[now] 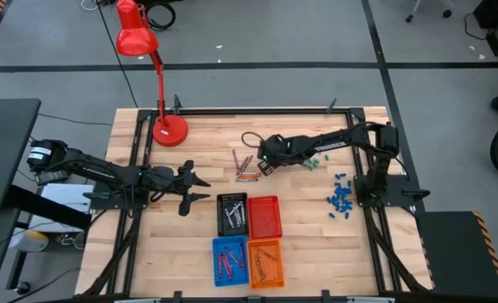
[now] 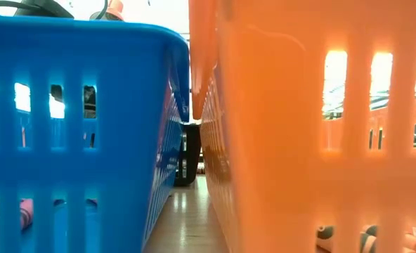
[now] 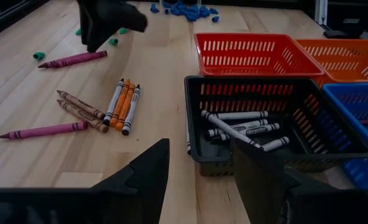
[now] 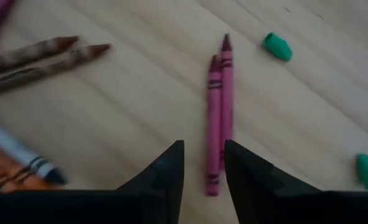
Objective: Sort crayons
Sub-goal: Put the red crayon into the blue basket
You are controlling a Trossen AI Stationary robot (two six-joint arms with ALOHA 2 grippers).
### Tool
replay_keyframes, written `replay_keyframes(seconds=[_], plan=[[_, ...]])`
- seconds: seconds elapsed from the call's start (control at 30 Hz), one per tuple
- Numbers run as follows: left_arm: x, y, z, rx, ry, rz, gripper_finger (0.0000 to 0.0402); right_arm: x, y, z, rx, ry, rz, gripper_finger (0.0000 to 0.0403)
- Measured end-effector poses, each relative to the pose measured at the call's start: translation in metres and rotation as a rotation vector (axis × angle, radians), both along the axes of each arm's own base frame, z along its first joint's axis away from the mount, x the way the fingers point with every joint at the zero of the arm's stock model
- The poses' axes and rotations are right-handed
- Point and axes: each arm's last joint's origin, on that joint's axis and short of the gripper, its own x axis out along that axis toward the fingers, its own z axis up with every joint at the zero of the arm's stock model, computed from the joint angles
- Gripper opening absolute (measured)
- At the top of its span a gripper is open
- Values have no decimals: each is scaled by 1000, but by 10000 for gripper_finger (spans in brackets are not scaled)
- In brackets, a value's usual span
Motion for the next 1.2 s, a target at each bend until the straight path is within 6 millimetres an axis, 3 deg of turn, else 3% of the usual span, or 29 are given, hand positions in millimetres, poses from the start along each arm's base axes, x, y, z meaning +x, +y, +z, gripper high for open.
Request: replay_keyframes(seconds=[0.17,0.4,0.77,1.2], plan=[[0,0,0,0,0,0,183,-6,-19,-6,17,-11,-2,132],[0,0,0,3,0,-1,183,-8,-30,-5,4,0,22,140],[0,0,0,18,0,-6,183,-10,-35,-6,2,11,46,139],[0,0,0,6,0,-2,183,-24,-32,-33,45,-82,34,138]])
